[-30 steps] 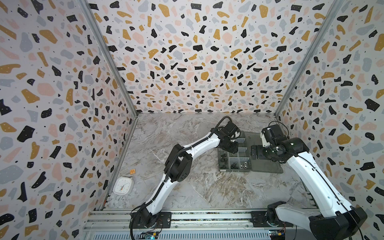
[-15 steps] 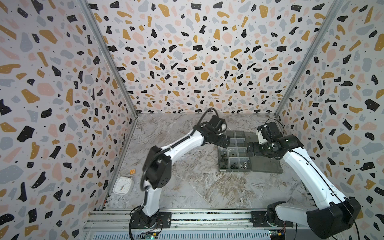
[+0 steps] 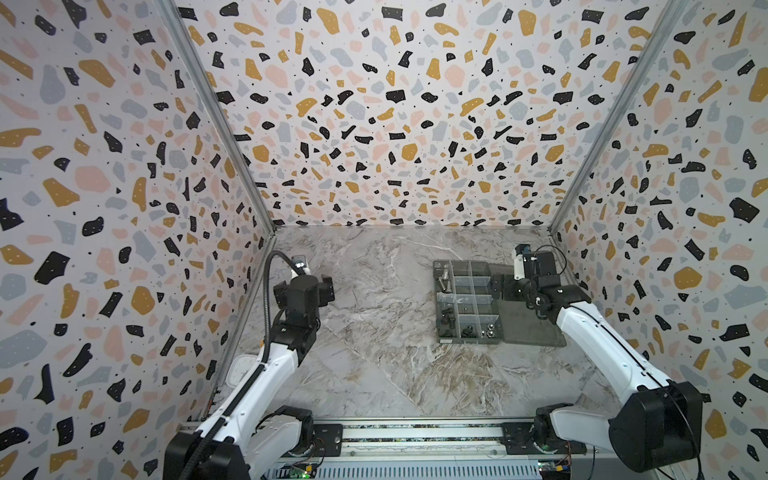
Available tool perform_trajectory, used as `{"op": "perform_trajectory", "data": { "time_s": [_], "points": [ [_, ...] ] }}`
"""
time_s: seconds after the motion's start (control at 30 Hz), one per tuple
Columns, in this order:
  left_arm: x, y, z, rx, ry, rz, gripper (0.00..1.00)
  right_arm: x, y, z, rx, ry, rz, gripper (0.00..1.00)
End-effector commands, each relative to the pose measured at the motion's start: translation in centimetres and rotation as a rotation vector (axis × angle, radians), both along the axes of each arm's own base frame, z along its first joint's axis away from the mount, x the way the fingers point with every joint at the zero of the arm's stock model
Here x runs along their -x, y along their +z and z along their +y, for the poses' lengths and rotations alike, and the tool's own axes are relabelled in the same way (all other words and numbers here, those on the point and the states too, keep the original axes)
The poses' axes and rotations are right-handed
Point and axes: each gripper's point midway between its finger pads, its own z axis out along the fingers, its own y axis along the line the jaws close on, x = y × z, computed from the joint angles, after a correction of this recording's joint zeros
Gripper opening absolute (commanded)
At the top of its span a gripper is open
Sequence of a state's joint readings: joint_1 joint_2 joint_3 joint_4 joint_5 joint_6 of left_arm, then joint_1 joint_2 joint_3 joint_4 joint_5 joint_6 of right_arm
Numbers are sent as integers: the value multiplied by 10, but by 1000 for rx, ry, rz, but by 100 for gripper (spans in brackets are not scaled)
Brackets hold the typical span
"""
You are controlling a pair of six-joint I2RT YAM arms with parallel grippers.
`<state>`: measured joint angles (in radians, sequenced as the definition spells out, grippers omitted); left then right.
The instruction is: Sort the screws and nuts into containers
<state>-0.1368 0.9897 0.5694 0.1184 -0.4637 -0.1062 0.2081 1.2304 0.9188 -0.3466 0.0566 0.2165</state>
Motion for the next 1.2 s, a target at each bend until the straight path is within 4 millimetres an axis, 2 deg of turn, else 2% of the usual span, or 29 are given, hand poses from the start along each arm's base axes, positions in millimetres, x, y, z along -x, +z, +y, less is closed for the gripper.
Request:
{"op": "perform_trajectory", "data": {
  "time_s": [0.0, 0.07, 0.17, 0.37, 0.5, 0.57, 0.73, 0.87, 0.93, 1.0, 1.17],
  "points": [
    [0, 17, 33, -36, 108, -167, 100, -16, 17, -11, 23, -19, -191, 99],
    [6, 4, 45, -35, 163, -192, 100, -18, 0, -15, 34, -34, -192, 99],
    [6, -7, 50, -46, 180, -231, 100, -19, -13, -27, 64, -91, -215, 99],
    [-4, -30, 53, -37, 208, -250, 100, -17, -2, -59, 155, -216, -434, 99],
    [3, -49, 59, -26, 253, -269, 100, -15, -14, -72, 171, -235, -505, 99],
    [9, -55, 63, -18, 280, -295, 100, -15, -21, -73, 176, -213, -523, 99],
    [-3, -66, 48, -38, 168, -266, 100, -8, -30, -70, 101, -158, -599, 99],
    [-9, -67, 44, -50, 147, -247, 100, -14, -41, -66, 77, -130, -617, 99],
    [-9, -67, 43, -50, 148, -251, 100, -19, -50, -50, 93, -36, -610, 99],
    [-9, -68, 43, -50, 145, -248, 100, -16, -50, -40, 100, 9, -633, 99],
    [-9, -67, 43, -50, 148, -255, 100, -17, -52, -40, 94, 13, -628, 99]
  ]
}}
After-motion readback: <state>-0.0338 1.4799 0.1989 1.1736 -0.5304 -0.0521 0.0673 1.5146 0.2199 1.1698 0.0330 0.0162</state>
